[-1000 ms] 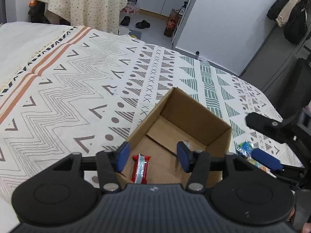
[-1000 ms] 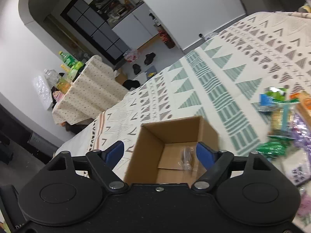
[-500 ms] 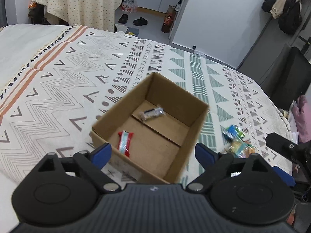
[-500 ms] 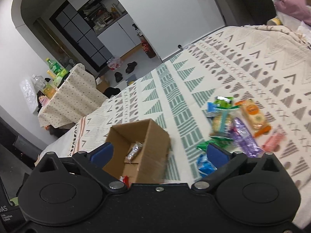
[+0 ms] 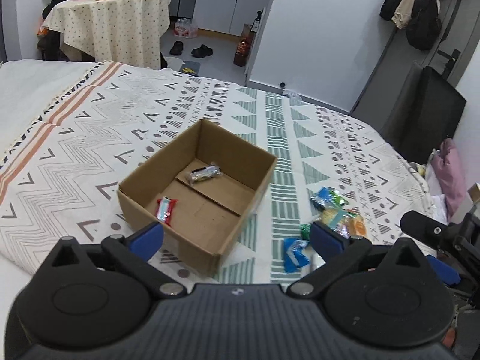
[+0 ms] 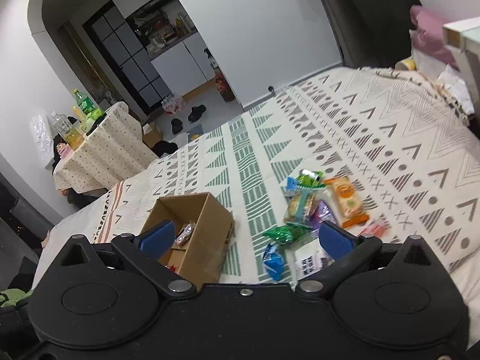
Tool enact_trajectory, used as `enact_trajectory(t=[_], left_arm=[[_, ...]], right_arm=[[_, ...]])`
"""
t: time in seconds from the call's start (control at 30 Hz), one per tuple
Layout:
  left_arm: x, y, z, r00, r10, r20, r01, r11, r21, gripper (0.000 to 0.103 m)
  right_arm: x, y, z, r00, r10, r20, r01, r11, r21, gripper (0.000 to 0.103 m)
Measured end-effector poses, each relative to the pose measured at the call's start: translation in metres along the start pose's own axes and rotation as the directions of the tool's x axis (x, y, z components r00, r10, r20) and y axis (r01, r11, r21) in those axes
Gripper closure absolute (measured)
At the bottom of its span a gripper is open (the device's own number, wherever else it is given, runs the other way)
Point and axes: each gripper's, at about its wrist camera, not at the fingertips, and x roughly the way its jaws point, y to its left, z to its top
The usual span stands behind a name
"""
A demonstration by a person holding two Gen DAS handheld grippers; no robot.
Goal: Organize snacks
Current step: 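Withdraw the left gripper from the box back toward the snack pile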
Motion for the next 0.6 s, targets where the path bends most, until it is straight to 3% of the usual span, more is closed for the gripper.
enact_trajectory(t=[0.6], left_arm=[[-0.014,-0.039,-0.028,0.998,-0.055,0.014,0.054,0.997,0.050,0.000]], right_arm=[[-0.036,-0.035,-0.006,0.990,-0.114,0.079,0.119,0.991,-0.054,0.000]])
